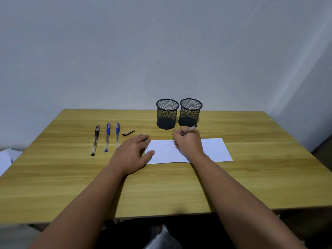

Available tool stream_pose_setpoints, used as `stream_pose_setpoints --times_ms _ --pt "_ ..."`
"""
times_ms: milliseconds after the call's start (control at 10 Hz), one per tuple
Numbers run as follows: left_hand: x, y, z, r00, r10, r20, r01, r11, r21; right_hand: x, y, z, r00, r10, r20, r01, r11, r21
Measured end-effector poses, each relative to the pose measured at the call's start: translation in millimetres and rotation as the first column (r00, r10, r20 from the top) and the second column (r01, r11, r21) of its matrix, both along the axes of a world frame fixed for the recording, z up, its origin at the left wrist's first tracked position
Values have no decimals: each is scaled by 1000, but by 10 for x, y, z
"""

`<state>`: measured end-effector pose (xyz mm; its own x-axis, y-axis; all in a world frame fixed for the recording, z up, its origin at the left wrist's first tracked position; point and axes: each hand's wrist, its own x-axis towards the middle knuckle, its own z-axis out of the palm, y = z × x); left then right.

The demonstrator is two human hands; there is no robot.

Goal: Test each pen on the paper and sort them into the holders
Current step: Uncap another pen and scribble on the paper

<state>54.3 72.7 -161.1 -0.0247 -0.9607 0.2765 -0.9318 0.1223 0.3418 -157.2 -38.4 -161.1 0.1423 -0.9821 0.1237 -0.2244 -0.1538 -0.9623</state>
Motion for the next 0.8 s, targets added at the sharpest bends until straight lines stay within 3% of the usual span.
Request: stream_pose_setpoints --times_ms 800 --pt "-9 11 9 1000 -2 -10 2 1000 0 -40 -7 -21 998 -67 20 68 997 -22"
